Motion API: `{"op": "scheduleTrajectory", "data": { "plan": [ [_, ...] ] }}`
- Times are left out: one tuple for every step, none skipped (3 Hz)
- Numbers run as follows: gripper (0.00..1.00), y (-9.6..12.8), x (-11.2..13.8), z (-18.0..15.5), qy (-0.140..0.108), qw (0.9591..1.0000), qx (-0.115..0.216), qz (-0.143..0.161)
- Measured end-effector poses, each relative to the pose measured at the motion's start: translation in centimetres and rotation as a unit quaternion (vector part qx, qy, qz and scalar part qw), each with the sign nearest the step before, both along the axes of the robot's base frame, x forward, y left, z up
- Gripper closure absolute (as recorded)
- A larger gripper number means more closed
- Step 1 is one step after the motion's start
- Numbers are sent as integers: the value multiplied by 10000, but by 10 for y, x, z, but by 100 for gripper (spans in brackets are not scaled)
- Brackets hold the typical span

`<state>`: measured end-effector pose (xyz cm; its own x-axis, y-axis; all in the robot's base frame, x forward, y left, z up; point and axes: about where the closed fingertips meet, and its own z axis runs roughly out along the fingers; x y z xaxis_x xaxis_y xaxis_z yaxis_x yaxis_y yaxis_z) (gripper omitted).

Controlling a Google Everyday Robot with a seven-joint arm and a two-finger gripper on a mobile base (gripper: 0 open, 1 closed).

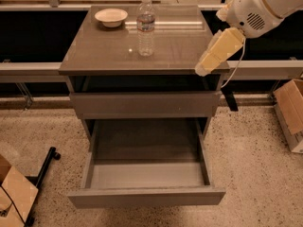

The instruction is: Place water bottle into middle drawer

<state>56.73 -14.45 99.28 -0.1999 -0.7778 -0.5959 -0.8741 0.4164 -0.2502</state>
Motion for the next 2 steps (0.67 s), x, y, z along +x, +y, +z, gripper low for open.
{"op": "scheduleTrajectory", "data": {
  "plan": [
    [0,17,28,-31,128,9958,790,-448],
    [0,31,81,-57,-7,9863,1444,-796]
  ]
}}
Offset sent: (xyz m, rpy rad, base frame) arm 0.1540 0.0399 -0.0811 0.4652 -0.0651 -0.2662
